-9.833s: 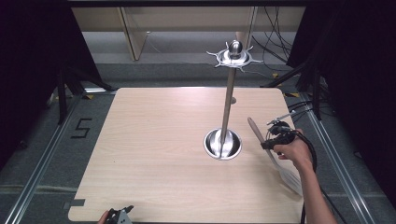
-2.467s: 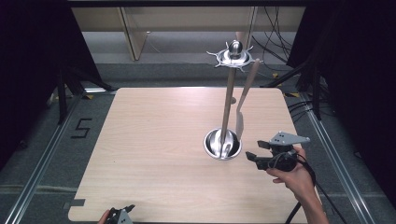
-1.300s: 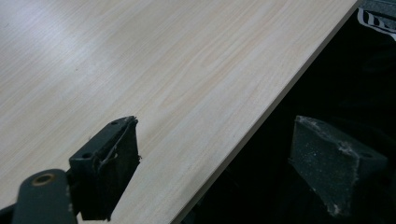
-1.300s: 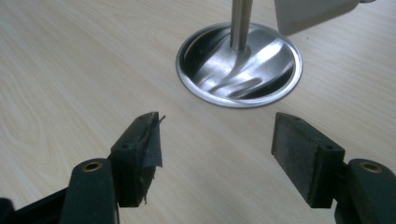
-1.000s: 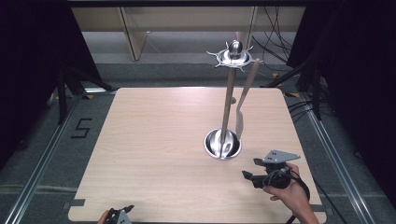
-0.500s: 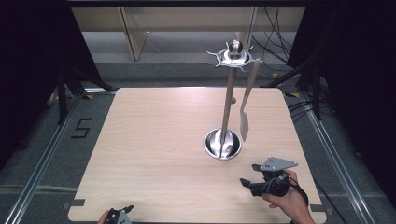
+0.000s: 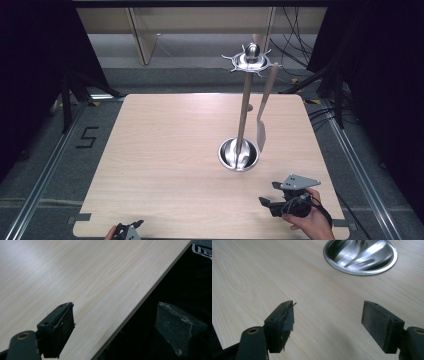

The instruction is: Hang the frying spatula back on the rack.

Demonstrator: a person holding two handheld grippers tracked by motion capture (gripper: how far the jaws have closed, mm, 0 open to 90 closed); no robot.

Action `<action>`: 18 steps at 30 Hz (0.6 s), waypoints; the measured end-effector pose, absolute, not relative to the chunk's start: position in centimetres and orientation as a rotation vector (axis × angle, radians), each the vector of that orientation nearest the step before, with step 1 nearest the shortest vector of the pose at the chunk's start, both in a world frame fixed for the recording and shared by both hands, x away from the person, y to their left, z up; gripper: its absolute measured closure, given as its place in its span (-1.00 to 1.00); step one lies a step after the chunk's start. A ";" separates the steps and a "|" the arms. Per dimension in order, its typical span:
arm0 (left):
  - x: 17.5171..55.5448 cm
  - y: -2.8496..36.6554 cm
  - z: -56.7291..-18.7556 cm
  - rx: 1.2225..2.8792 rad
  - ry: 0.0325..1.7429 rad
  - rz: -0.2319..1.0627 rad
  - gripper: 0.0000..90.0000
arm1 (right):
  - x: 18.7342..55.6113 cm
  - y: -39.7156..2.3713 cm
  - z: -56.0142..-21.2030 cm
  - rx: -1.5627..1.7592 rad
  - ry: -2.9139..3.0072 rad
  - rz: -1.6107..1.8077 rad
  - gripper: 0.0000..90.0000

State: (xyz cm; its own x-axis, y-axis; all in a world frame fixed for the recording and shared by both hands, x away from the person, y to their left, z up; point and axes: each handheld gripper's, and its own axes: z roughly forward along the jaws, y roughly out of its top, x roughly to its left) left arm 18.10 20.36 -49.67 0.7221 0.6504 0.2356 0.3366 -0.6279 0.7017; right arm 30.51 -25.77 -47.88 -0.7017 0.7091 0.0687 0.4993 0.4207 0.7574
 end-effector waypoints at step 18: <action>18.1 20.3 -49.7 2.286 0.745 0.623 -0.67 | 28.7 -26.2 -48.5 1.052 2.429 1.141 -0.40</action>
State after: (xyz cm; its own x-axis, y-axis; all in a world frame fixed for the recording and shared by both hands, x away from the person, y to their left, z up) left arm 18.09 20.34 -49.68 0.7258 0.6482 0.2304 0.3413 -0.6301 0.6975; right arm 28.73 -26.22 -48.51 -0.7046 0.7064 0.0677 0.5031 0.4300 0.7497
